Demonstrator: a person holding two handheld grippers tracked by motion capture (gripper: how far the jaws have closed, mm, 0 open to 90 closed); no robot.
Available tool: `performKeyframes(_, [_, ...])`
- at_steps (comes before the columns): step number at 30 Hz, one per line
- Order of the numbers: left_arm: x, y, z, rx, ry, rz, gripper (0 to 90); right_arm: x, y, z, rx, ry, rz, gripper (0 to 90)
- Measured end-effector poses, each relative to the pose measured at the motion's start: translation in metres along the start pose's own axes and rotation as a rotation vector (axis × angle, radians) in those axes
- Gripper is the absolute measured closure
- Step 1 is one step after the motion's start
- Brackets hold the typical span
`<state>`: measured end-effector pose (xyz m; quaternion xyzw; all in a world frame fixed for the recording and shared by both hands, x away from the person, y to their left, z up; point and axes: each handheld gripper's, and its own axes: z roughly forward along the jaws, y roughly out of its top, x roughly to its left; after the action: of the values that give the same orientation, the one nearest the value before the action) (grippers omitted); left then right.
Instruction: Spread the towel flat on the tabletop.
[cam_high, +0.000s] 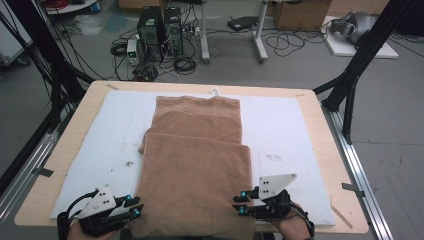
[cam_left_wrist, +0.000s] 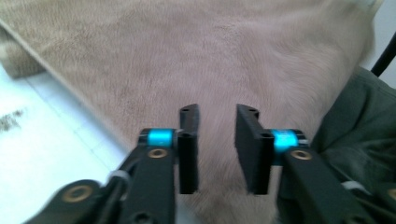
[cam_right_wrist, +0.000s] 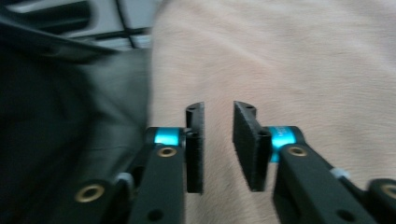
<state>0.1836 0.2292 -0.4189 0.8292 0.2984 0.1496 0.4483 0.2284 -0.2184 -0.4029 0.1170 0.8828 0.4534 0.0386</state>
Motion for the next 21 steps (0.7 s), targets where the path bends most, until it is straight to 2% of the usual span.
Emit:
performKeyframes(1, [0.004, 0.002, 0.005, -0.003, 0.002, -0.004, 64.7, -0.006, 0.001, 0.002, 0.036, -0.038, -0.004, 68.0])
performKeyframes(4, [0.017, 0.005, 0.024, 0.007, 0.016, -0.009, 58.8, -0.027, -0.002, 0.013, 0.088, -0.104, 0.014, 62.1])
performKeyframes(7, [0.03, 0.005, 0.045, 0.037, 0.015, -0.03, 58.2, -0.046, -0.007, 0.024, 0.124, -0.12, 0.035, 61.3])
performKeyframes(9, [0.035, 0.003, 0.055, 0.065, 0.001, -0.043, 59.3, -0.054, -0.011, 0.031, 0.138, -0.111, 0.054, 62.8])
performKeyframes(10, [0.036, 0.003, 0.058, 0.074, -0.002, -0.04, 61.8, -0.056, -0.013, 0.034, 0.155, -0.109, 0.057, 65.4])
performKeyframes(11, [0.037, 0.002, 0.059, 0.059, 0.005, -0.048, 64.4, -0.056, -0.015, 0.037, 0.169, -0.098, 0.06, 69.1])
performKeyframes(13, [0.038, 0.002, 0.058, 0.057, 0.014, -0.07, 71.4, -0.056, -0.017, 0.039, 0.154, -0.087, 0.062, 76.0])
performKeyframes(16, [0.035, 0.001, 0.058, 0.048, 0.029, -0.055, 84.1, -0.057, -0.018, 0.04, 0.145, -0.063, 0.073, 84.1])
performKeyframes(19, [0.032, 0.001, 0.056, 0.04, 0.031, -0.066, 87.0, -0.056, -0.017, 0.039, 0.149, -0.061, 0.061, 85.0])
performKeyframes(21, [0.029, 0.0, 0.051, 0.042, 0.031, -0.055, 87.2, -0.052, -0.016, 0.036, 0.141, -0.056, 0.058, 85.1])
